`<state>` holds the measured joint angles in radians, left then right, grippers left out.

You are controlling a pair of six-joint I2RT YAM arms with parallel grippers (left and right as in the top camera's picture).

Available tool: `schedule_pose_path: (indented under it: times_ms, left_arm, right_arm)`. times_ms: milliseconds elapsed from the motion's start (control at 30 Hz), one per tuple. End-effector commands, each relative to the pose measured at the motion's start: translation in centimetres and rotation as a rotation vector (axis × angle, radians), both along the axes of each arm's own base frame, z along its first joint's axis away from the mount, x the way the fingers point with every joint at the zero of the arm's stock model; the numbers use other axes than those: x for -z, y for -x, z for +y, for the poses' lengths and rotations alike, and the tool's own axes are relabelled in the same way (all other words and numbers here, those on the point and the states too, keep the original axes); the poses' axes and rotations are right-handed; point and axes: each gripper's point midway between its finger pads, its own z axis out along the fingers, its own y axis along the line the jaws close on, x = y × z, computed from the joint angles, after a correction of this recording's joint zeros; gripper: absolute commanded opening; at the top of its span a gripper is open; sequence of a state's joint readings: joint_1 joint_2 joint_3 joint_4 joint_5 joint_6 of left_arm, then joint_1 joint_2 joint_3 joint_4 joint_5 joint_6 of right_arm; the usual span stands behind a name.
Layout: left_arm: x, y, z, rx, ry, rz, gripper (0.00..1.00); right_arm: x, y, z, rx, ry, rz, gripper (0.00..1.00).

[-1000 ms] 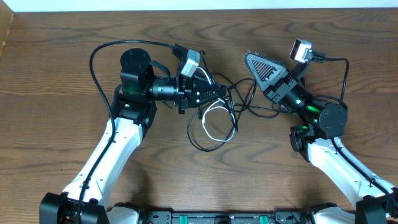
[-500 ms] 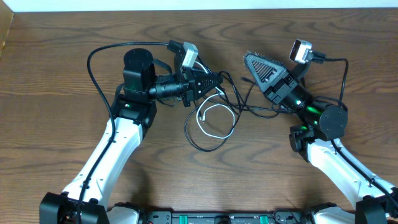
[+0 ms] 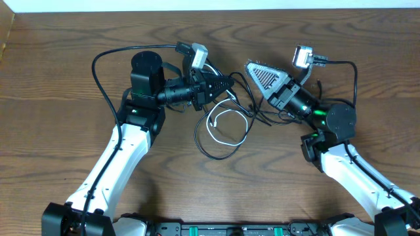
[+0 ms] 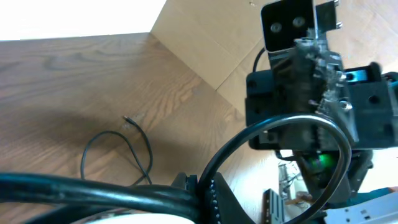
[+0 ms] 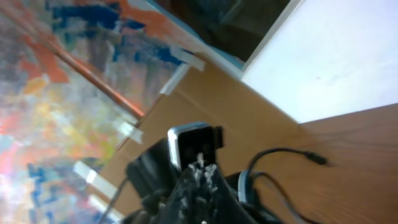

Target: Untangle cables

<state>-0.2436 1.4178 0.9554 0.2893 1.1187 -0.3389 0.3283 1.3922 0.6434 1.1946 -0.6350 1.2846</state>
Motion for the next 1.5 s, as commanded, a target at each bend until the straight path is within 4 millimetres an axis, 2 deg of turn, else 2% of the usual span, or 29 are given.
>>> schedule_pose_path:
  times_ms: [0,133,267,500,733,767,867,967,1033,1133,1267,1467]
  left_arm:
    - [0.1,-0.6,0.9,-0.039,0.02,0.075,0.08]
    - [0.1,-1.9,2.3,-0.108,0.04,0.14,0.07]
    - [-0.2,-3.3,3.6,-0.201,0.047,0.144,0.07]
    - [-1.8,-6.1,5.8,-0.433,0.055,0.083,0.07]
    - [-2.5,-8.4,8.5,-0.656,0.074,0.091,0.07]
    - [-2.4,-8.6,8.8,-0.679,0.082,0.103,0.07]
    - [-2.8,-8.7,8.7,-0.688,0.11,0.116,0.07]
    - [-3.4,-8.2,7.4,-0.655,0.122,0.097,0.07]
    - [-3.8,-7.7,6.2,-0.624,0.13,0.083,0.08]
    - [-4.3,-7.1,4.5,-0.584,0.139,0.066,0.07]
    - [-4.0,-6.6,3.6,-0.564,0.131,0.079,0.08]
    - [-3.5,-6.2,3.0,-0.538,0.118,0.101,0.07]
  right_arm:
    - [-0.4,-0.7,-1.6,0.066,0.051,-0.087,0.16]
    - [0.1,-0.8,-2.3,0.059,0.1,-0.117,0.29]
    - [1.9,-0.8,-1.8,0.011,0.145,-0.051,0.38]
    - [6.1,-0.5,-0.7,-0.089,0.22,0.135,0.41]
    - [6.7,0.5,0.9,-0.154,0.209,0.201,0.48]
    - [6.7,0.7,1.2,-0.162,0.205,0.211,0.52]
    - [6.7,1.0,1.9,-0.175,0.197,0.224,0.75]
    - [6.9,1.0,2.7,-0.158,0.19,0.246,0.81]
    - [7.2,0.8,3.2,-0.138,0.182,0.273,0.77]
    - [7.2,0.8,3.7,-0.124,0.164,0.299,0.63]
    - [7.1,0.2,3.4,-0.085,0.154,0.303,0.36]
    - [6.5,-0.6,2.9,-0.034,0.117,0.307,0.31]
